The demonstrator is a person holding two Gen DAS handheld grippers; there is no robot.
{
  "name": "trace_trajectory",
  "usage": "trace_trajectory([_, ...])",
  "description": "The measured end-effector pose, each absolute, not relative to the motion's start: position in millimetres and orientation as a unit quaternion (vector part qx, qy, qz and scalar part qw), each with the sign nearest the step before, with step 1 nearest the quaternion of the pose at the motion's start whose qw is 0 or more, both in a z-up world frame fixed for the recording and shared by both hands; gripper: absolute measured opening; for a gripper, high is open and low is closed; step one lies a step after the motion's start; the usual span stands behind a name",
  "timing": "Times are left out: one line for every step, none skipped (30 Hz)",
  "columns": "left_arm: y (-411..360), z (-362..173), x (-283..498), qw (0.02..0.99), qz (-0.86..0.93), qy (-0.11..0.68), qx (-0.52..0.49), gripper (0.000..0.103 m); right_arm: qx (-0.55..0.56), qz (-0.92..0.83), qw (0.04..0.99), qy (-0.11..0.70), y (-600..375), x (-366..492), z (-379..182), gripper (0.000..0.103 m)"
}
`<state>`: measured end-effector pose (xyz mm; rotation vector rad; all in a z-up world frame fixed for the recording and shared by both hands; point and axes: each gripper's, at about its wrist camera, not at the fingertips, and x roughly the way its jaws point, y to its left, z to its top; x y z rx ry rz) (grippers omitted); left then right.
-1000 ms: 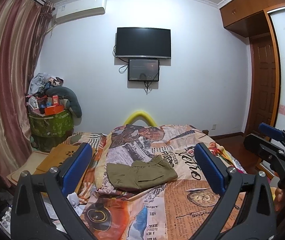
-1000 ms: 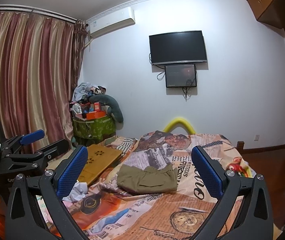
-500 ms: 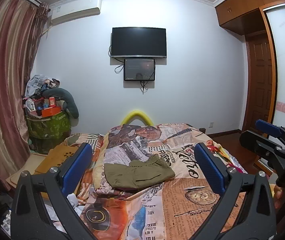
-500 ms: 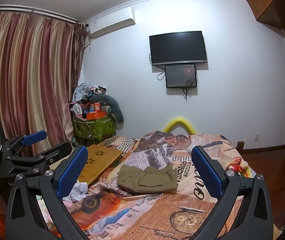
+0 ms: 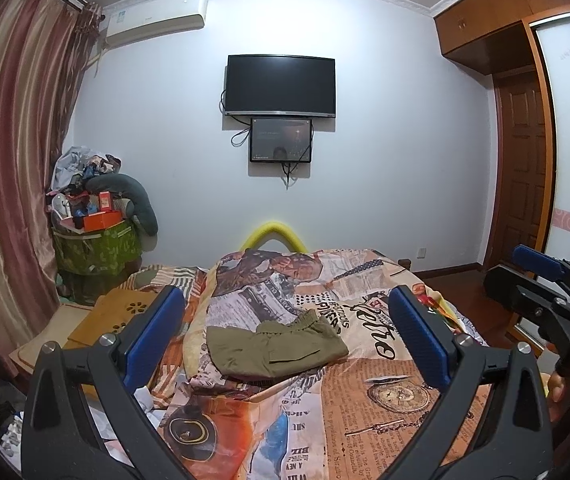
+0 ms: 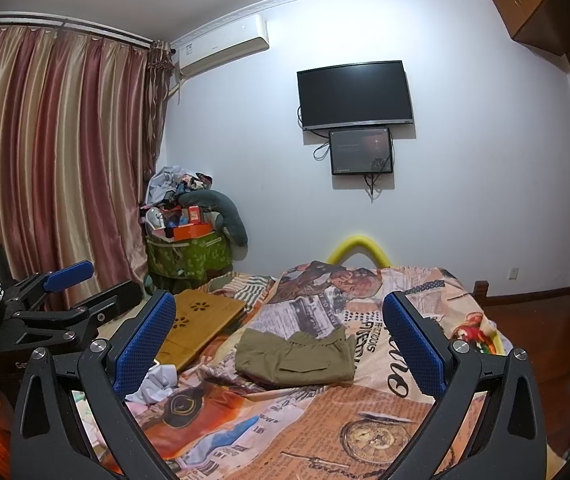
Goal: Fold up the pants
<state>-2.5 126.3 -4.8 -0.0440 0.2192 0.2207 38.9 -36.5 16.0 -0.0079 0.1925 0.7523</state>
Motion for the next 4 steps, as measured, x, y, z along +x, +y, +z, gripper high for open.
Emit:
trace_trajectory([126.6,-4.7,-0.8,0.988,0.109,0.111,-0.022,0.103,-0.003,0.366,0.926,0.094,-36.8,38.5,16.0,0.103])
trace_trajectory([126.8,-5.4,0.1,0.988,0.108,0.112,-0.023,0.103,-0.003,0.366,0.926,0.095,-36.9,38.3,16.0,0.103])
trace_trajectory([126.9,-6.3,1.4,0.987,0.107,0.115,-0.023,0.103,-0.002,0.365,0.926,0.095,-36.9,38.3,16.2,0.103])
trace_trajectory([126.7,-6.7,2.7,0.987,0.107,0.116,-0.023,0.103,-0.002,0.364,0.926,0.096,-37.2,38.7,16.2,0.103])
